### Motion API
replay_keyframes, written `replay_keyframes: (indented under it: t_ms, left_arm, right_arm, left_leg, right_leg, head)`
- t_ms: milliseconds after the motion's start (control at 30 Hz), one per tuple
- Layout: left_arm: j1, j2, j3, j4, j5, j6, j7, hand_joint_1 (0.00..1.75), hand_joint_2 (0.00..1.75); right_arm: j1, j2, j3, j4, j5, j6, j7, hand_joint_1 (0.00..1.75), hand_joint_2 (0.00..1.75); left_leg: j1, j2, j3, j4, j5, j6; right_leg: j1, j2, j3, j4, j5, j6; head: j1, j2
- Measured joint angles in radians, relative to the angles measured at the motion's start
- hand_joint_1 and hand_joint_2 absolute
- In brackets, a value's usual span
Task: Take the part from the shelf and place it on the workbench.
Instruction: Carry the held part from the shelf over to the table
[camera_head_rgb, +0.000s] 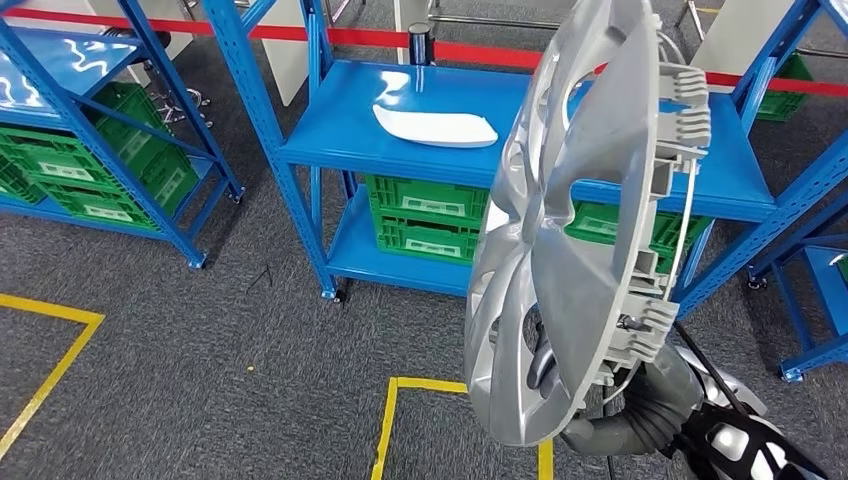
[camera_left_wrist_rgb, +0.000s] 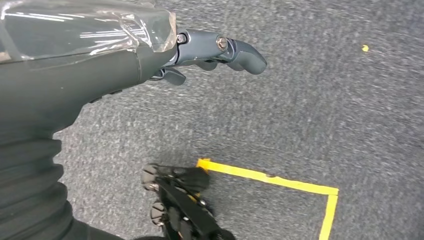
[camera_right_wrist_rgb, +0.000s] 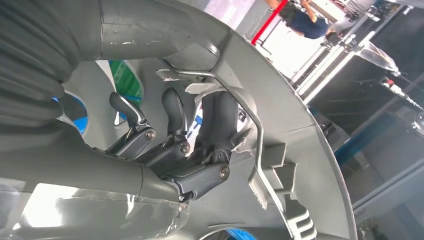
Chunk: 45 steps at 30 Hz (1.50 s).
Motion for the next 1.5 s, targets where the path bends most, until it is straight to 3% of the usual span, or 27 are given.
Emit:
replay_keyframes:
  t_ms: [33, 100, 167, 233, 267, 367, 400, 467, 533, 567, 633, 700, 733, 767, 833, 900, 933, 967, 1033, 1100, 1167, 1233, 1267, 1333, 1400, 1433, 1500]
  left_arm:
    - [0.008, 0.000, -0.018, -0.005, 0.021, 0.006, 0.014, 0.00, 1.75]
    - [0.024, 0.001, -0.054, -0.019, 0.055, 0.016, 0.036, 0.00, 1.75]
    - [0.036, 0.001, -0.083, -0.033, 0.074, 0.021, 0.053, 0.00, 1.75]
    - [0.047, 0.000, -0.103, -0.043, 0.085, 0.023, 0.066, 0.00, 1.75]
    - [0.051, 0.000, -0.112, -0.048, 0.089, 0.024, 0.070, 0.00, 1.75]
    - [0.058, -0.001, -0.132, -0.053, 0.093, 0.026, 0.077, 0.00, 1.75]
    - [0.060, -0.001, -0.137, -0.054, 0.093, 0.027, 0.078, 0.00, 1.75]
    - [0.065, -0.001, -0.145, -0.054, 0.094, 0.027, 0.079, 0.00, 1.75]
    - [0.067, -0.002, -0.150, -0.054, 0.095, 0.028, 0.080, 0.00, 1.75]
    - [0.068, -0.002, -0.153, -0.055, 0.097, 0.028, 0.082, 0.00, 1.75]
    - [0.072, -0.002, -0.159, -0.059, 0.106, 0.028, 0.086, 0.00, 1.75]
    - [0.078, -0.003, -0.164, -0.065, 0.114, 0.029, 0.091, 0.00, 1.75]
    - [0.082, -0.003, -0.167, -0.067, 0.117, 0.029, 0.093, 0.00, 1.75]
    - [0.087, -0.003, -0.170, -0.069, 0.119, 0.030, 0.096, 0.00, 1.75]
    - [0.094, -0.004, -0.176, -0.071, 0.124, 0.031, 0.100, 0.00, 1.75]
    - [0.095, -0.004, -0.179, -0.072, 0.126, 0.031, 0.101, 0.00, 1.75]
    - [0.094, -0.004, -0.181, -0.073, 0.126, 0.031, 0.101, 0.00, 1.75]
    - [0.094, -0.004, -0.183, -0.073, 0.126, 0.031, 0.101, 0.00, 1.75]
    - [0.095, -0.004, -0.188, -0.074, 0.127, 0.031, 0.101, 0.00, 1.75]
    - [0.094, -0.002, -0.192, -0.080, 0.127, 0.031, 0.101, 0.00, 1.75]
    - [0.094, -0.001, -0.194, -0.086, 0.125, 0.030, 0.101, 0.00, 1.75]
    - [0.094, -0.001, -0.195, -0.090, 0.117, 0.026, 0.099, 0.00, 1.75]
    - [0.092, 0.000, -0.195, -0.092, 0.110, 0.021, 0.096, 0.00, 1.75]
    - [0.088, 0.000, -0.194, -0.096, 0.090, 0.009, 0.088, 0.00, 1.75]
    - [0.083, 0.000, -0.192, -0.097, 0.068, 0.000, 0.077, 0.00, 1.75]
    - [0.082, -0.001, -0.190, -0.097, 0.057, -0.004, 0.070, 0.00, 1.75]
    - [0.076, -0.002, -0.182, -0.097, 0.031, -0.011, 0.054, 0.00, 1.75]
  right_arm:
    - [0.001, 0.000, -0.003, -0.006, 0.004, 0.004, -0.002, 1.61, 1.75]
    - [-0.002, -0.001, -0.006, -0.020, 0.007, 0.018, -0.003, 1.61, 1.75]
    - [-0.009, -0.002, -0.005, -0.030, 0.008, 0.029, 0.002, 1.61, 1.75]
    - [-0.012, -0.003, -0.003, -0.034, 0.008, 0.033, 0.008, 1.61, 1.75]
    - [-0.013, -0.005, -0.003, -0.035, 0.007, 0.034, 0.010, 1.61, 1.75]
    - [-0.015, -0.010, -0.001, -0.035, 0.007, 0.035, 0.011, 1.61, 1.75]
    - [-0.015, -0.011, -0.001, -0.035, 0.007, 0.035, 0.012, 1.61, 1.75]
    - [-0.015, -0.012, 0.001, -0.035, 0.007, 0.035, 0.012, 1.61, 1.75]
    - [-0.017, -0.013, 0.003, -0.035, 0.006, 0.035, 0.013, 1.61, 1.75]
    - [-0.019, -0.014, 0.004, -0.035, 0.005, 0.035, 0.014, 1.61, 1.75]
    - [-0.022, -0.015, 0.005, -0.034, 0.002, 0.035, 0.018, 1.61, 1.75]
    - [-0.022, -0.015, 0.006, -0.034, -0.002, 0.035, 0.023, 1.61, 1.75]
    - [-0.022, -0.015, 0.006, -0.034, -0.004, 0.035, 0.025, 1.61, 1.75]
    - [-0.023, -0.015, 0.007, -0.034, -0.006, 0.036, 0.027, 1.61, 1.75]
    - [-0.023, -0.015, 0.007, -0.034, -0.008, 0.036, 0.028, 1.61, 1.75]
    - [-0.023, -0.015, 0.008, -0.034, -0.009, 0.036, 0.028, 1.61, 1.75]
    - [-0.023, -0.015, 0.008, -0.034, -0.009, 0.036, 0.028, 1.61, 1.75]
    - [-0.022, -0.015, 0.009, -0.034, -0.009, 0.037, 0.029, 1.61, 1.75]
    - [-0.022, -0.015, 0.009, -0.034, -0.009, 0.037, 0.029, 1.61, 1.75]
    - [-0.023, -0.015, 0.009, -0.035, -0.009, 0.038, 0.029, 1.61, 1.75]
    - [-0.025, -0.015, 0.009, -0.035, -0.011, 0.043, 0.029, 1.61, 1.75]
    - [-0.027, -0.015, 0.010, -0.037, -0.016, 0.049, 0.029, 1.61, 1.75]
    - [-0.028, -0.015, 0.011, -0.038, -0.020, 0.052, 0.029, 1.61, 1.75]
    - [-0.032, -0.016, 0.012, -0.040, -0.029, 0.059, 0.030, 1.61, 1.75]
    - [-0.035, -0.017, 0.013, -0.040, -0.034, 0.065, 0.032, 1.61, 1.75]
    - [-0.035, -0.017, 0.015, -0.040, -0.035, 0.067, 0.032, 1.61, 1.75]
    - [-0.034, -0.017, 0.017, -0.040, -0.034, 0.067, 0.031, 1.61, 1.75]
  left_leg:
    - [0.000, 0.000, 0.054, -0.069, 0.013, 0.003]
    - [-0.005, -0.001, 0.148, -0.206, 0.001, 0.014]
    - [-0.015, -0.001, 0.171, -0.261, -0.011, 0.026]
    - [-0.016, 0.001, 0.156, -0.272, 0.011, 0.044]
    - [-0.015, 0.003, 0.147, -0.278, 0.026, 0.054]
    - [-0.015, 0.005, 0.105, -0.282, 0.069, 0.067]
    - [-0.016, 0.005, 0.089, -0.281, 0.083, 0.066]
    - [-0.017, 0.005, 0.052, -0.275, 0.109, 0.064]
    - [-0.015, 0.004, 0.015, -0.262, 0.129, 0.056]
    - [-0.015, 0.003, -0.002, -0.251, 0.137, 0.051]
    - [-0.017, 0.002, -0.023, -0.236, 0.152, 0.039]
    - [-0.015, 0.001, -0.031, -0.233, 0.168, 0.027]
    - [-0.012, 0.001, -0.035, -0.229, 0.164, 0.021]
    - [-0.009, 0.001, -0.041, -0.216, 0.140, 0.015]
    - [-0.005, 0.001, -0.061, -0.133, 0.039, 0.003]
    - [-0.004, 0.001, -0.082, -0.003, -0.051, -0.004]
    - [-0.003, 0.001, -0.082, 0.044, -0.060, -0.004]
    - [-0.004, 0.001, -0.067, 0.062, -0.047, -0.003]
    - [-0.006, 0.000, 0.016, -0.011, 0.002, 0.008]
    - [-0.011, 0.000, 0.128, -0.166, -0.002, 0.028]
    - [-0.021, 0.000, 0.181, -0.257, -0.025, 0.043]
    - [-0.027, 0.002, 0.175, -0.277, -0.006, 0.054]
    - [-0.026, 0.004, 0.167, -0.285, 0.009, 0.061]
    - [-0.022, 0.008, 0.144, -0.296, 0.042, 0.072]
    - [-0.022, 0.008, 0.112, -0.296, 0.071, 0.075]
    - [-0.022, 0.008, 0.094, -0.294, 0.085, 0.074]
    - [-0.019, 0.009, 0.054, -0.285, 0.110, 0.067]
  right_leg:
    - [0.000, 0.000, -0.011, 0.003, 0.008, 0.003]
    - [0.001, -0.001, -0.025, 0.005, 0.024, 0.014]
    - [-0.002, -0.004, -0.031, 0.003, 0.041, 0.029]
    - [-0.006, -0.005, -0.040, 0.008, 0.043, 0.038]
    - [-0.006, -0.003, -0.050, 0.026, 0.022, 0.035]
    - [-0.007, 0.001, -0.097, 0.184, -0.108, 0.019]
    - [-0.007, 0.002, -0.106, 0.244, -0.133, 0.022]
    - [-0.009, 0.002, -0.088, 0.291, -0.124, 0.042]
    - [-0.011, 0.002, -0.003, 0.198, -0.084, 0.061]
    - [-0.010, 0.003, 0.052, 0.118, -0.084, 0.061]
    - [-0.005, 0.005, 0.116, 0.011, -0.106, 0.047]
    - [-0.001, 0.007, 0.110, -0.002, -0.110, 0.029]
    - [-0.002, 0.005, 0.102, -0.001, -0.102, 0.020]
    - [-0.004, 0.004, 0.094, 0.000, -0.093, 0.011]
    - [-0.004, 0.001, 0.070, 0.000, -0.069, -0.002]
    - [-0.002, 0.001, 0.044, 0.002, -0.043, -0.005]
    - [0.000, 0.001, 0.029, 0.003, -0.030, -0.004]
    - [0.001, 0.001, 0.013, 0.004, -0.018, -0.003]
    - [0.006, 0.002, -0.015, 0.005, 0.005, -0.001]
    - [0.009, 0.001, -0.030, 0.006, 0.023, 0.004]
    - [0.006, -0.002, -0.036, 0.003, 0.040, 0.016]
    - [0.002, -0.004, -0.041, -0.001, 0.054, 0.028]
    - [0.001, -0.002, -0.049, 0.009, 0.042, 0.028]
    - [0.000, 0.001, -0.078, 0.081, -0.033, 0.017]
    - [-0.003, 0.003, -0.107, 0.207, -0.118, 0.015]
    - [-0.006, 0.003, -0.112, 0.261, -0.134, 0.023]
    - [-0.012, 0.003, -0.081, 0.283, -0.106, 0.053]
  head:
    - [0.000, 0.000]
    - [0.000, 0.000]
    - [0.001, 0.000]
    - [0.001, 0.000]
    - [0.003, 0.000]
    - [0.008, 0.000]
    - [0.008, 0.000]
    - [0.009, 0.000]
    - [0.009, 0.000]
    - [0.009, 0.000]
    - [0.008, 0.000]
    - [0.006, 0.000]
    - [0.006, 0.000]
    - [0.005, 0.000]
    - [0.004, 0.000]
    - [0.003, 0.000]
    - [0.003, 0.000]
    - [0.003, 0.000]
    - [0.003, 0.000]
    - [0.004, 0.000]
    - [0.004, 0.000]
    - [0.002, 0.000]
    - [0.003, 0.000]
    - [0.006, 0.000]
    - [0.008, 0.000]
    - [0.008, 0.000]
    - [0.009, 0.000]
